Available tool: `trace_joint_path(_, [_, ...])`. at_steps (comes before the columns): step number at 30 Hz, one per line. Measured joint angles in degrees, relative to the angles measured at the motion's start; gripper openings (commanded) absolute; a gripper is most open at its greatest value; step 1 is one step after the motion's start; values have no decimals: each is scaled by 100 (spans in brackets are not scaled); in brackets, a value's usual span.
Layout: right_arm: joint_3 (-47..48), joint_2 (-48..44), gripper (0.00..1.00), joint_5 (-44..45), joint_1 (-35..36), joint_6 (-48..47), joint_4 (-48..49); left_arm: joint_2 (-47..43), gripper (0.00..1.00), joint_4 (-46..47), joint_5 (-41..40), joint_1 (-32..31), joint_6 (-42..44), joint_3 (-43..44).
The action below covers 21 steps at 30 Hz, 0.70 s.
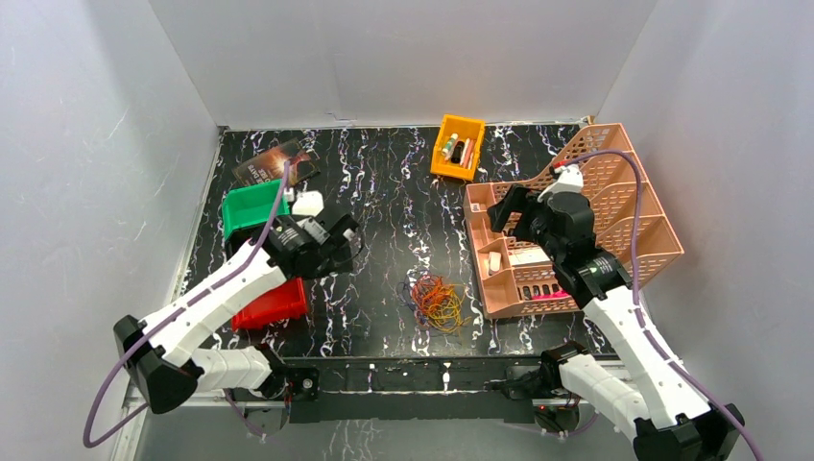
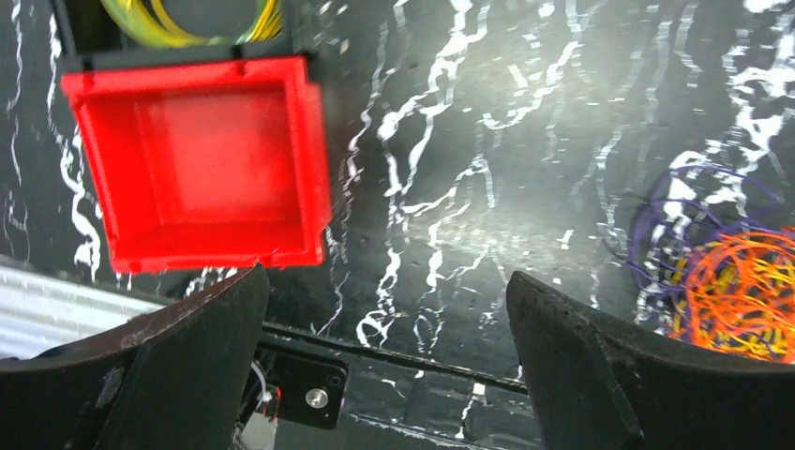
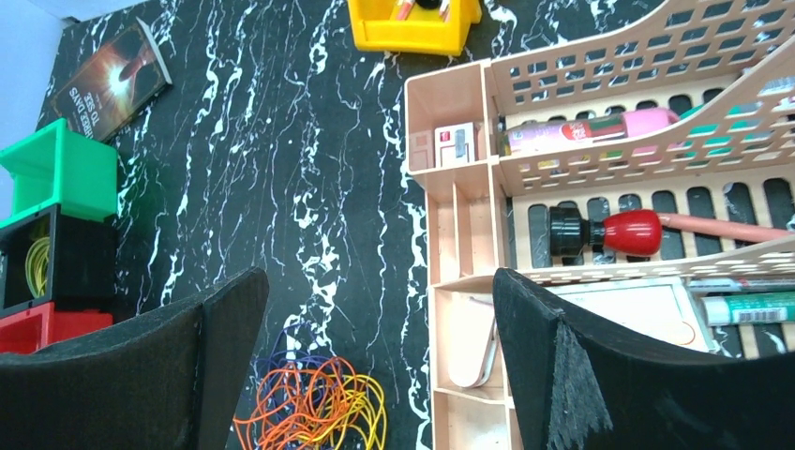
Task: Untangle the cables
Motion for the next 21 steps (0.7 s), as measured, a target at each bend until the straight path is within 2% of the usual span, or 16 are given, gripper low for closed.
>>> trace_joint_path(5, [-125, 164, 98, -201, 0, 98, 59, -496, 98, -282, -24, 216, -702, -791])
trace_joint_path(10, [-157, 264, 99, -295, 0, 105, 72, -498, 98, -63, 179, 787, -776, -1436])
trace_joint_path(21, [-157, 289, 98, -352, 0, 103, 105, 63, 98, 1733, 1150, 1222, 42, -2059])
